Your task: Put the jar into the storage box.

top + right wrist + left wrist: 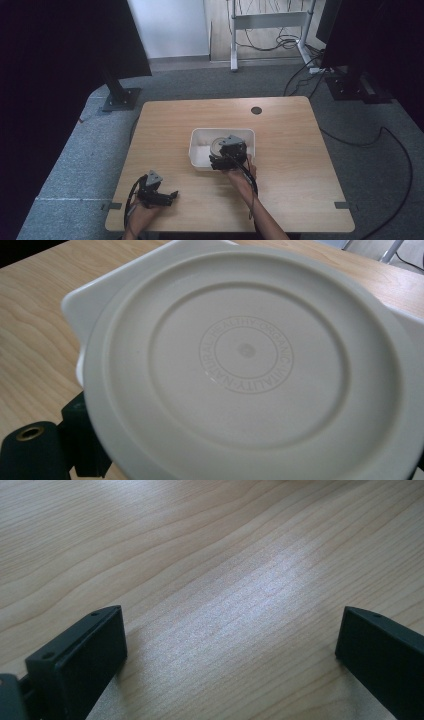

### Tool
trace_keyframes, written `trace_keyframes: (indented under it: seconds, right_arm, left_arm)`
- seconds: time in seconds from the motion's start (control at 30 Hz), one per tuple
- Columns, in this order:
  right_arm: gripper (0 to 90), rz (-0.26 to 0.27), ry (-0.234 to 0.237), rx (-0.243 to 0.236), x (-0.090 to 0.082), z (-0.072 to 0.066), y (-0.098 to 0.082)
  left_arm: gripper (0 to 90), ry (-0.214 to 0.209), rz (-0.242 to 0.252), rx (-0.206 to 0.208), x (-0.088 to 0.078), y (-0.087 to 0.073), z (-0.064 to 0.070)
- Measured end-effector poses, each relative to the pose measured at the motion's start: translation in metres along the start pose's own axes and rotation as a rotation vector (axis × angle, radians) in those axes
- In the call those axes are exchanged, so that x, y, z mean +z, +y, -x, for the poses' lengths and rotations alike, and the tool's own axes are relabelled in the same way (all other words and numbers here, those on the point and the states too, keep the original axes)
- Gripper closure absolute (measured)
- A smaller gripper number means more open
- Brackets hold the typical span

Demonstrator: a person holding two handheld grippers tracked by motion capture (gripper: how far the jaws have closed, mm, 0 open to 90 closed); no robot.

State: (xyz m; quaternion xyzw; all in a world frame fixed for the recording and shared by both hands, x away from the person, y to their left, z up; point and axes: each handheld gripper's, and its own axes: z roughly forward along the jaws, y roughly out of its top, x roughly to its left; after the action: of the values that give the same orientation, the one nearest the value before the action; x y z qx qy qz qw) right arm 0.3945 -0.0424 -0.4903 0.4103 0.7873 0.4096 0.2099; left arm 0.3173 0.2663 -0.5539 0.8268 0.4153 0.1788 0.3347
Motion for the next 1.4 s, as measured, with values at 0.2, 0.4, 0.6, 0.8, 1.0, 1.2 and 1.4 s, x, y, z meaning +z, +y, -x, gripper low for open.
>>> trace_keyframes:
  seconds: [0.2,0.4,0.6,0.8,1.0,1.2,1.4]
  right_arm:
    - [9.3,-0.007,-0.027,0.003,0.010,0.001,-0.001]
    - [9.3,-0.022,-0.049,0.006,0.021,0.001,-0.007]
    - [9.3,-0.039,-0.071,0.006,0.029,0.001,-0.011]
    - [9.3,-0.056,-0.081,0.001,0.035,0.001,-0.015]
    - [9.3,-0.057,-0.076,0.026,0.037,0.004,-0.018]
    - [9.0,-0.070,-0.056,0.060,0.037,0.008,-0.018]
    - [6.0,-0.081,-0.032,0.091,0.038,0.011,-0.019]
  left_arm:
    - [0.0,0.000,0.000,0.000,0.000,0.000,0.000]
    - [0.0,0.000,0.000,0.000,0.000,0.000,0.000]
    - [0.0,0.000,0.000,0.000,0.000,0.000,0.000]
    - [0.0,0.000,0.000,0.000,0.000,0.000,0.000]
    - [0.0,0.000,0.000,0.000,0.000,0.000,0.000]
    - [0.0,0.000,0.000,0.000,0.000,0.000,0.000]
    - [0.0,0.000,0.000,0.000,0.000,0.000,0.000]
